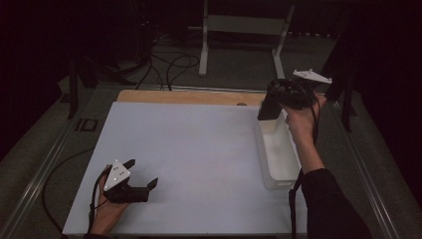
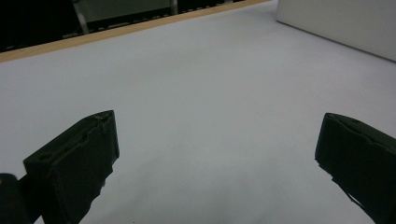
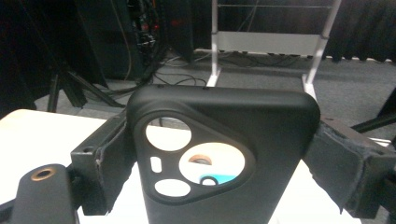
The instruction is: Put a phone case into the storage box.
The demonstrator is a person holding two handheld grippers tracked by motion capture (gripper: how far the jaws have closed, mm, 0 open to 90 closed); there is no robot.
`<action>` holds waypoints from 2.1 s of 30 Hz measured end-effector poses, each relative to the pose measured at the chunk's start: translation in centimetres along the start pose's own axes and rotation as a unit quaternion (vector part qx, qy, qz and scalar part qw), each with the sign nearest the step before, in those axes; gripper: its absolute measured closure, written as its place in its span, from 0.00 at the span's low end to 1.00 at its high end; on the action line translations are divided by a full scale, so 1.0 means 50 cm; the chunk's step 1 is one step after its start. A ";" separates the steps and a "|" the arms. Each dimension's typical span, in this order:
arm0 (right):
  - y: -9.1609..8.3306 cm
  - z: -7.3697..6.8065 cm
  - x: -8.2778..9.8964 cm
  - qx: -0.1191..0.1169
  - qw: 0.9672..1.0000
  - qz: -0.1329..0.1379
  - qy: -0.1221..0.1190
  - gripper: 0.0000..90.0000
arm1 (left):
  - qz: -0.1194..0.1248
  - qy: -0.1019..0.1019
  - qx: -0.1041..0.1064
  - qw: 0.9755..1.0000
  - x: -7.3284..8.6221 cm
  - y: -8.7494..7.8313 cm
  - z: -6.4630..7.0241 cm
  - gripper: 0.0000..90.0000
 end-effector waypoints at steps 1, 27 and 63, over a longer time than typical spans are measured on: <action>0.001 0.002 0.001 0.002 1.000 0.000 -0.001 0.15 | 0.000 0.000 0.000 1.000 0.000 0.000 0.000 0.00; 0.044 0.034 0.065 0.045 0.998 -0.043 -0.006 0.15 | 0.003 -0.002 0.002 1.000 0.000 -0.002 0.001 0.00; 0.093 0.025 0.154 0.062 0.990 -0.121 -0.026 0.15 | 0.004 -0.003 0.005 1.000 -0.001 -0.001 0.003 0.00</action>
Point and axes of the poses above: each handheld gripper's, and its own axes: y roughly forward along the jaws, x roughly out of its underside, z roughly to its right, the point moved 6 cm from there along y, roughly forward along the jaws, and after that the axes turned 5 degrees about z, right-handed, at the moved point
